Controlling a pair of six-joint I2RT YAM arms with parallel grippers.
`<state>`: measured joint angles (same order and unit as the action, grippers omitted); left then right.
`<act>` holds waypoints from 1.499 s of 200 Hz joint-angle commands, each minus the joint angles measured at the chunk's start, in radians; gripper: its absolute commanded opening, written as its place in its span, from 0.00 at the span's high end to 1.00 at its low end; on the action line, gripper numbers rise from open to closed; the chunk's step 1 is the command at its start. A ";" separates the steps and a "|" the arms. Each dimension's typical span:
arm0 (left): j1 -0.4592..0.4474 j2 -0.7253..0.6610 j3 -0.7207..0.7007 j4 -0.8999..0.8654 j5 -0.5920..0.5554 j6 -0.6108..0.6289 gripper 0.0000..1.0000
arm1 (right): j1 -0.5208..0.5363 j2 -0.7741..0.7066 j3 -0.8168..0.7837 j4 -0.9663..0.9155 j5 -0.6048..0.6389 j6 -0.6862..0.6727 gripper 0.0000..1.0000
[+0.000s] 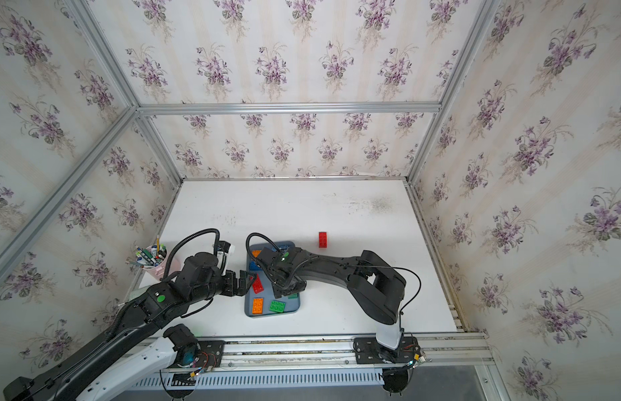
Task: Assemble a rectangle with lego
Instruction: Pick up the lego brick from the storage box.
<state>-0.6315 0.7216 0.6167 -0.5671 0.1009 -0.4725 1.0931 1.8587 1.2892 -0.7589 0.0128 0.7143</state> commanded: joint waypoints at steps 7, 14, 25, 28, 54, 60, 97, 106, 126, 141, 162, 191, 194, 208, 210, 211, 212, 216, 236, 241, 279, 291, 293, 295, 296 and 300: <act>0.001 -0.011 0.002 0.019 -0.006 -0.012 0.00 | 0.004 0.039 0.036 0.024 -0.030 0.010 0.43; 0.000 -0.014 0.003 0.017 -0.010 -0.014 0.00 | 0.006 0.047 0.047 0.026 -0.035 0.003 0.43; 0.001 -0.020 0.003 0.012 -0.018 -0.017 0.00 | 0.007 0.059 0.068 0.029 -0.041 -0.008 0.43; 0.000 -0.021 0.003 0.012 -0.020 -0.017 0.00 | 0.008 0.061 0.074 0.029 -0.043 -0.012 0.43; 0.001 -0.036 0.012 -0.010 -0.050 -0.018 0.00 | 0.008 0.081 0.127 0.029 -0.044 -0.038 0.43; 0.000 -0.041 0.017 -0.019 -0.061 -0.017 0.00 | 0.008 0.083 0.135 0.027 -0.040 -0.041 0.43; 0.001 -0.087 0.062 -0.059 -0.125 0.013 0.00 | 0.008 0.052 0.153 -0.026 0.039 -0.047 0.43; 0.001 -0.095 0.074 -0.059 -0.135 0.025 0.00 | 0.008 0.039 0.151 -0.039 0.053 -0.040 0.43; 0.001 -0.092 0.097 -0.054 -0.142 0.048 0.00 | 0.009 0.015 0.133 -0.050 0.071 -0.017 0.42; 0.000 -0.073 0.106 -0.054 -0.145 0.048 0.00 | 0.008 0.004 0.113 -0.051 0.086 0.003 0.42; 0.000 -0.049 0.093 -0.050 -0.145 0.014 0.00 | 0.007 0.002 0.088 -0.042 0.092 0.025 0.41; 0.000 -0.053 0.051 -0.011 -0.115 -0.020 0.00 | 0.006 0.010 0.048 -0.009 0.079 0.049 0.40; 0.000 -0.054 0.047 -0.007 -0.115 -0.021 0.00 | 0.007 0.010 0.047 -0.005 0.079 0.051 0.40; 0.000 -0.053 0.041 0.000 -0.112 -0.021 0.00 | 0.006 0.015 0.042 0.011 0.072 0.053 0.39; 0.000 -0.053 0.041 0.000 -0.112 -0.021 0.00 | 0.006 0.018 0.041 0.013 0.070 0.053 0.39; 0.000 -0.052 0.041 0.001 -0.112 -0.021 0.00 | 0.006 0.018 0.042 0.014 0.070 0.053 0.39; 0.000 -0.052 0.041 0.000 -0.112 -0.021 0.00 | 0.006 0.019 0.042 0.015 0.069 0.053 0.39; 0.000 -0.050 0.042 0.000 -0.111 -0.021 0.00 | 0.005 0.023 0.042 0.019 0.065 0.050 0.39; 0.000 -0.042 0.040 0.005 -0.101 -0.023 0.00 | 0.003 0.048 0.053 0.031 0.056 0.045 0.39; 0.000 -0.041 0.038 0.008 -0.101 -0.024 0.00 | 0.002 0.052 0.057 0.035 0.054 0.044 0.39; 0.000 -0.037 0.028 0.011 -0.101 -0.026 0.00 | -0.007 0.087 0.075 0.067 0.029 0.027 0.42; 0.000 -0.036 0.028 0.010 -0.102 -0.025 0.00 | -0.008 0.095 0.077 0.070 0.029 0.025 0.48; 0.000 -0.036 0.028 0.010 -0.102 -0.025 0.00 | -0.009 0.094 0.077 0.071 0.028 0.024 0.49; 0.000 -0.036 0.028 0.009 -0.104 -0.025 0.00 | -0.009 0.094 0.077 0.071 0.028 0.024 0.50; 0.000 -0.037 0.028 0.010 -0.104 -0.025 0.00 | -0.009 0.094 0.077 0.071 0.028 0.023 0.50; 0.000 -0.036 0.029 0.010 -0.105 -0.025 0.00 | -0.009 0.095 0.075 0.074 0.029 0.021 0.53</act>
<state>-0.6315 0.6838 0.6456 -0.5797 -0.0002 -0.4908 1.0863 1.9442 1.3594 -0.6956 0.0437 0.7368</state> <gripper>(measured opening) 0.998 0.515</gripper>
